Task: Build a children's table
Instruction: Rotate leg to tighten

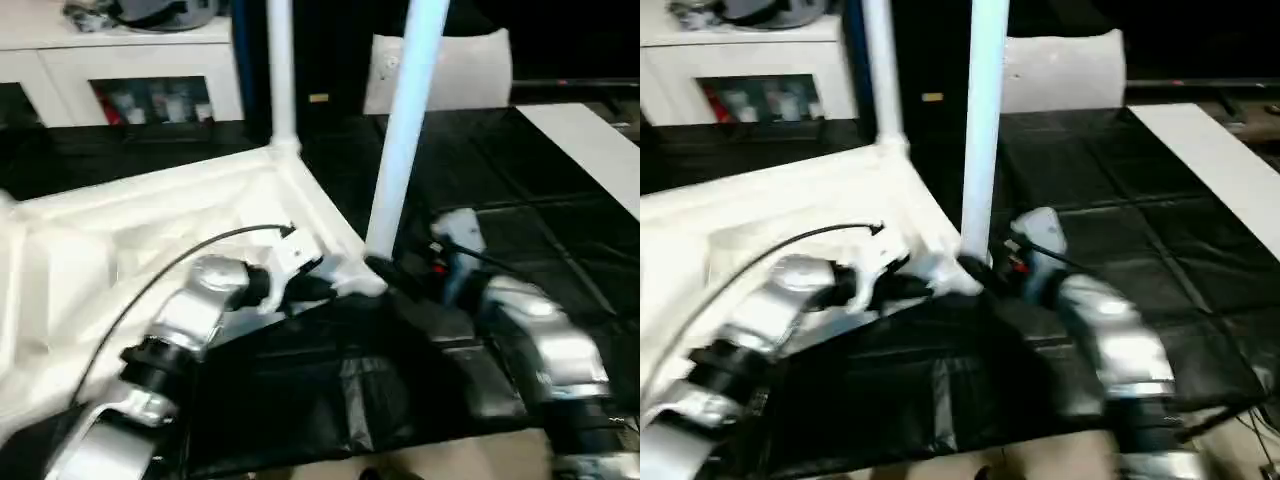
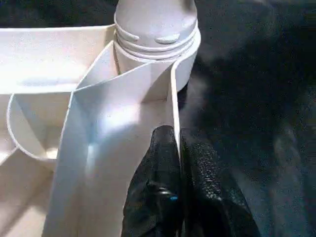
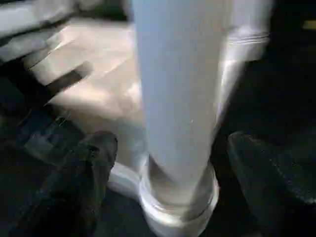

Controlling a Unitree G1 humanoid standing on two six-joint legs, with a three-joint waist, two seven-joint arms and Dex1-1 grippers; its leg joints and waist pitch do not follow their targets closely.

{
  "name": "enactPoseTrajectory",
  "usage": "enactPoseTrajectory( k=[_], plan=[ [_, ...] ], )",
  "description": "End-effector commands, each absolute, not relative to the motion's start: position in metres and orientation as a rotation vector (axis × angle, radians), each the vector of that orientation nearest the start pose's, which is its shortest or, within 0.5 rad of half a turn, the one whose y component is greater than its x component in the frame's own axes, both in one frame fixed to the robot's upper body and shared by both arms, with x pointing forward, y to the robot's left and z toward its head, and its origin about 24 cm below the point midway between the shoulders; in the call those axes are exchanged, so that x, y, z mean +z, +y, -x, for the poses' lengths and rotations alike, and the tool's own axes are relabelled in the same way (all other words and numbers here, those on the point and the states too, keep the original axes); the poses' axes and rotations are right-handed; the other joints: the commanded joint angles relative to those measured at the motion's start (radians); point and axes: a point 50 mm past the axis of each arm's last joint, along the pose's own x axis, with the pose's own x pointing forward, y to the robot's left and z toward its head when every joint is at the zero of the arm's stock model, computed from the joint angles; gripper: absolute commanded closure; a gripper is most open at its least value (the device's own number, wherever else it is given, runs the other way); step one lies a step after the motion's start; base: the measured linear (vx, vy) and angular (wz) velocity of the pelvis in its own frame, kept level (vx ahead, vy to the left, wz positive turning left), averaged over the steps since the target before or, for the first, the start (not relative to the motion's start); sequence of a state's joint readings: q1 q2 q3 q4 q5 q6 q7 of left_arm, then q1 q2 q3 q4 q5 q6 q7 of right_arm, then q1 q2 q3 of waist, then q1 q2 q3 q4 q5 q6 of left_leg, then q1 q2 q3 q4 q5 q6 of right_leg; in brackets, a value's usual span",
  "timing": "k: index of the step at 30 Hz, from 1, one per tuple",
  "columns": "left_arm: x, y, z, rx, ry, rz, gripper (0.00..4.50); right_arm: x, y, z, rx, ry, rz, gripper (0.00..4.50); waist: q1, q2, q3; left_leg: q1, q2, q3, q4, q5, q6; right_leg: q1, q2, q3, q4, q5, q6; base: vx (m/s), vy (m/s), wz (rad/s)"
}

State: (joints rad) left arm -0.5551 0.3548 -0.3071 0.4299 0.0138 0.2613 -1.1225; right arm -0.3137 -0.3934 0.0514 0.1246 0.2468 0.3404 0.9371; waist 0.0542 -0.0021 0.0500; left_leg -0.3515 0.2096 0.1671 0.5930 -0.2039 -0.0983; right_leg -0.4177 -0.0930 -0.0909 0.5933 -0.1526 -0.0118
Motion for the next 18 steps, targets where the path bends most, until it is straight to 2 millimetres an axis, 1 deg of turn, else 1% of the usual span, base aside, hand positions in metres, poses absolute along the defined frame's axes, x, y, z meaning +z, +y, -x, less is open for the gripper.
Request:
enactPoseTrajectory(
  k=[1,2,3,5,6,7,9,11,13,15,16,18],
  plan=[
    [0.064,0.111,-0.306,-1.433,0.422,-0.438,4.5,0.083,-0.159,-0.284,1.111,0.216,0.098,0.65,0.001,-0.006,-0.064,-0.002,0.014,0.008,-0.067,-0.178,0.076,0.064,-0.042,0.045,-0.075,-0.321,-0.173,0.0,0.0,0.0],
    [0.064,0.113,-0.305,-1.46,0.426,-0.451,4.5,0.084,-0.16,-0.282,1.141,0.223,0.109,0.65,0.004,-0.005,-0.064,0.0,0.013,0.008,-0.068,-0.18,0.077,0.062,-0.042,0.044,-0.075,-0.325,-0.175,0.0,0.0,0.0],
    [0.064,0.116,-0.304,-1.495,0.433,-0.468,4.5,0.084,-0.16,-0.281,1.172,0.227,0.13,0.65,0.006,-0.007,-0.064,0.001,0.015,0.008,-0.068,-0.18,0.075,0.062,-0.043,0.045,-0.075,-0.325,-0.177,0.0,0.0,0.0],
    [0.065,0.122,-0.303,-1.538,0.452,-0.503,4.5,0.085,-0.16,-0.28,1.228,0.236,0.144,0.65,0.01,-0.008,-0.066,0.0,0.015,0.008,-0.068,-0.169,0.072,0.062,-0.044,0.046,-0.07,-0.306,-0.185,0.0,0.0,0.0],
    [0.065,0.124,-0.303,-1.556,0.461,-0.522,4.5,0.085,-0.16,-0.279,1.253,0.241,0.147,0.65,0.011,-0.008,-0.066,0.0,0.015,0.007,-0.069,-0.168,0.073,0.062,-0.043,0.045,-0.068,-0.298,-0.188,0.0,0.0,0.0],
    [0.065,0.127,-0.302,-1.582,0.476,-0.544,4.5,0.085,-0.159,-0.277,1.289,0.252,0.151,0.92,0.014,-0.006,-0.066,0.0,0.017,0.007,-0.069,-0.167,0.071,0.063,-0.044,0.045,-0.066,-0.292,-0.192,0.0,0.0,0.0],
    [0.066,0.133,-0.301,-1.626,0.504,-0.575,4.5,0.083,-0.158,-0.275,1.349,0.28,0.161,0.92,0.017,-0.008,-0.067,0.0,0.017,0.007,-0.068,-0.163,0.071,0.064,-0.044,0.046,-0.065,-0.284,-0.194,0.0,0.0,0.0],
    [0.067,0.136,-0.301,-1.653,0.518,-0.59,4.5,0.082,-0.158,-0.273,1.38,0.299,0.166,1.13,0.02,-0.008,-0.065,-0.001,0.017,0.008,-0.069,-0.166,0.068,0.064,-0.044,0.046,-0.064,-0.293,-0.192,0.0,0.0,0.0],
    [0.068,0.138,-0.3,-1.681,0.527,-0.614,4.5,0.081,-0.157,-0.272,1.415,0.314,0.171,1.35,0.025,-0.009,-0.066,0.0,0.017,0.008,-0.068,-0.161,0.063,0.065,-0.047,0.047,-0.065,-0.309,-0.187,0.0,0.0,0.0],
    [0.069,0.139,-0.3,-1.692,0.531,-0.621,4.5,0.081,-0.157,-0.272,1.425,0.316,0.174,1.43,0.029,-0.009,-0.066,0.001,0.018,0.009,-0.068,-0.16,0.058,0.063,-0.047,0.047,-0.065,-0.312,-0.187,0.0,0.0,0.0],
    [0.07,0.139,-0.3,-1.713,0.532,-0.633,4.5,0.08,-0.156,-0.272,1.437,0.315,0.18,1.43,0.03,-0.012,-0.065,0.001,0.018,0.009,-0.068,-0.162,0.056,0.062,-0.047,0.047,-0.066,-0.319,-0.185,0.0,0.0,0.0],
    [0.07,0.138,-0.3,-1.727,0.531,-0.639,4.5,0.08,-0.155,-0.273,1.444,0.312,0.183,1.72,0.031,-0.01,-0.066,0.001,0.017,0.009,-0.068,-0.155,0.052,0.063,-0.047,0.047,-0.064,-0.314,-0.182,0.0,0.0,0.0]
  ],
)
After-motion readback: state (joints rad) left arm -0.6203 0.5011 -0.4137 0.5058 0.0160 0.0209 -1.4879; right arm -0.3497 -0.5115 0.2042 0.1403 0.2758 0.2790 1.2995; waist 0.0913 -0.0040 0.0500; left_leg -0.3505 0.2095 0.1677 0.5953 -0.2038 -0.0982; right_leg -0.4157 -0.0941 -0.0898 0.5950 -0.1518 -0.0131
